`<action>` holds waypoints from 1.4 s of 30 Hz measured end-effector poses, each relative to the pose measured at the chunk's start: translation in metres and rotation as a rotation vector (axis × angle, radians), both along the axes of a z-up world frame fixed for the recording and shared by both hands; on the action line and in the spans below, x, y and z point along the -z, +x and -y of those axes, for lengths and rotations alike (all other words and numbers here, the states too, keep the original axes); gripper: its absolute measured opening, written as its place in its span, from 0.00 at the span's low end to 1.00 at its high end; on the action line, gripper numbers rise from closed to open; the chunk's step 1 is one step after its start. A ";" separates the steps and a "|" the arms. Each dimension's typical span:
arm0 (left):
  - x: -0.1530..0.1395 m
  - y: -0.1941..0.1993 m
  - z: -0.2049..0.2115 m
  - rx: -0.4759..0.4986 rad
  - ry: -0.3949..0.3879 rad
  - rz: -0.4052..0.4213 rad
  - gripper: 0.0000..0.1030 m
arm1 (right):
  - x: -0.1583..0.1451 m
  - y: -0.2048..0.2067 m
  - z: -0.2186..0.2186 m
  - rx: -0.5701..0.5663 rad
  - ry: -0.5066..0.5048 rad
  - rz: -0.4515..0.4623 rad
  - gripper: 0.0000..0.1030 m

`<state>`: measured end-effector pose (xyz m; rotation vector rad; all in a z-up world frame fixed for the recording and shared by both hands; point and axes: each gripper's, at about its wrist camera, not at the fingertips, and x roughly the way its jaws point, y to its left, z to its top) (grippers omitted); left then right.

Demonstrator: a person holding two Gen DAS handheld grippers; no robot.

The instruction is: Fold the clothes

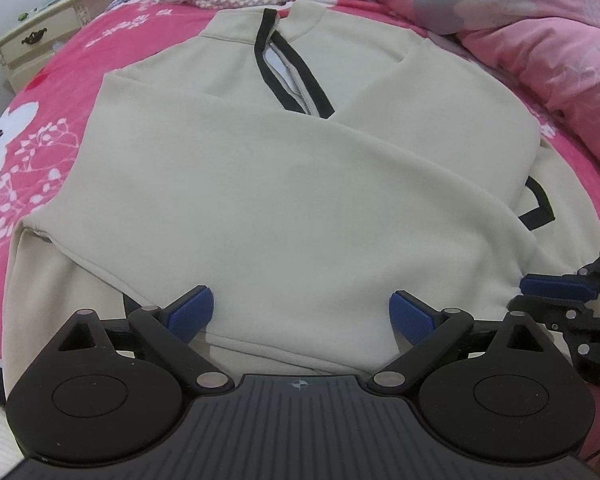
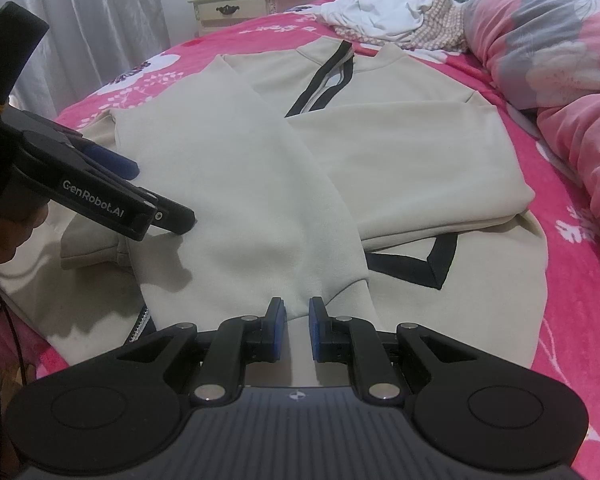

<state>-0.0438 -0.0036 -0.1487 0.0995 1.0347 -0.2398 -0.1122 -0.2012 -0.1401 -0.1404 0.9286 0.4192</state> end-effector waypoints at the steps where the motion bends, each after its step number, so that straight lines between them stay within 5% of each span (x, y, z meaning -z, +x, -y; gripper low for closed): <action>1: 0.000 0.000 0.000 -0.002 -0.002 -0.002 0.94 | 0.000 0.000 0.000 0.000 0.000 0.000 0.13; 42: 0.002 0.001 -0.003 -0.013 -0.003 -0.008 0.96 | 0.000 -0.001 0.001 0.003 0.007 -0.001 0.13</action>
